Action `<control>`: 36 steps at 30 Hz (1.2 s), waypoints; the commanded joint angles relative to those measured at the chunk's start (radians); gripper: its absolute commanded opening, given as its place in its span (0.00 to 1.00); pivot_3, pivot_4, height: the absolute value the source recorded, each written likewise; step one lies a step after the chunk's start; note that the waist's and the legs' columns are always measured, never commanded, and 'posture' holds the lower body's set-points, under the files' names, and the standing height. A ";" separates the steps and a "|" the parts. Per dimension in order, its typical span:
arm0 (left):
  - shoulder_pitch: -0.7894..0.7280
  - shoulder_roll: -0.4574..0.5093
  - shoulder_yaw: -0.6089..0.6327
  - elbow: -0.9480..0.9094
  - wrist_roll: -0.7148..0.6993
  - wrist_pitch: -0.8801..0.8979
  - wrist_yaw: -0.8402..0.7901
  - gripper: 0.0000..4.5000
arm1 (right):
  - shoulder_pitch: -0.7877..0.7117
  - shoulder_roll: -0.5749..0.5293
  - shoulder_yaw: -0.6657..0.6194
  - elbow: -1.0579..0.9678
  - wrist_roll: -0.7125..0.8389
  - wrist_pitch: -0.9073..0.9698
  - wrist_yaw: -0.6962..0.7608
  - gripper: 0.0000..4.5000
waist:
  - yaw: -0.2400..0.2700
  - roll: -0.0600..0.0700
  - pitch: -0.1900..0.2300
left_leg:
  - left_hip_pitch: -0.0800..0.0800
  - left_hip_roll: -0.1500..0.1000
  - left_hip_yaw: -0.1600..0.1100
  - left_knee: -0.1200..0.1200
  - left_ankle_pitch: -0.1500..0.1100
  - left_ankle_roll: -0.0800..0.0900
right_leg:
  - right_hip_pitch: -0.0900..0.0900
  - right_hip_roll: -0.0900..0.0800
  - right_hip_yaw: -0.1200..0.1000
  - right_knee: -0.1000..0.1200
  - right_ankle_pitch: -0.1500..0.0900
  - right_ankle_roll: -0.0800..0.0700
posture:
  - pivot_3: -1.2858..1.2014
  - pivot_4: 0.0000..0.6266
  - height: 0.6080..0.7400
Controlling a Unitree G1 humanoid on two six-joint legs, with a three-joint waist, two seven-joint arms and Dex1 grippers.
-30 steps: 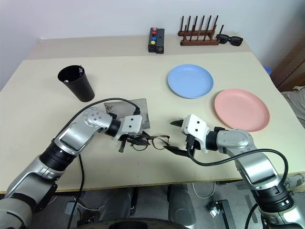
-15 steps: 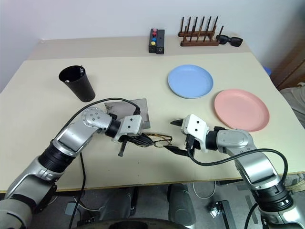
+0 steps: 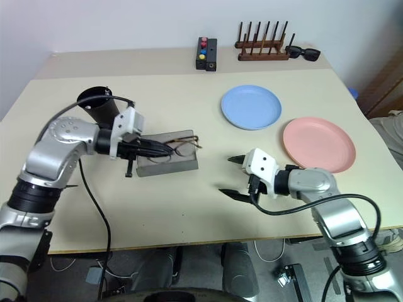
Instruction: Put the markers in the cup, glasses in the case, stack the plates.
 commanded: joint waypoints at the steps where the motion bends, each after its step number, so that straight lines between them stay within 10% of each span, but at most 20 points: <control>1: -0.036 0.013 0.035 0.098 0.011 -0.065 -0.019 0.01 | -0.026 0.054 0.012 -0.028 0.015 -0.031 -0.025 1.00 | 0.001 0.000 0.000 | 0.000 0.000 0.000 0.000 0.000 0.000 | 0.000 0.000 0.000 0.000 0.001 -0.001 | 0.52 0.24 0.99; 26: -0.056 -0.056 -0.106 0.314 0.125 -0.136 -0.158 0.01 | -0.016 0.091 0.022 -0.022 0.002 -0.036 -0.061 1.00 | 0.002 0.000 0.000 | -0.001 0.000 0.000 0.000 0.000 0.000 | -0.001 0.000 0.000 0.000 0.002 -0.002 | 0.52 0.24 0.99; 32: -0.066 -0.066 -0.078 0.323 0.127 -0.159 -0.120 0.65 | -0.023 0.094 0.028 -0.014 0.002 -0.037 -0.059 1.00 | 0.002 0.000 0.000 | -0.001 0.000 0.000 0.000 0.000 0.000 | -0.001 0.000 0.000 0.000 0.002 -0.002 | 0.52 0.24 0.99; 36: -0.085 -0.071 -0.035 0.315 0.097 -0.160 -0.096 0.65 | -0.029 0.095 0.031 -0.009 0.002 -0.038 -0.056 1.00 | 0.002 0.000 0.000 | -0.001 0.000 0.000 0.000 0.000 0.000 | -0.001 0.000 0.000 0.001 0.002 -0.002 | 0.52 0.24 0.99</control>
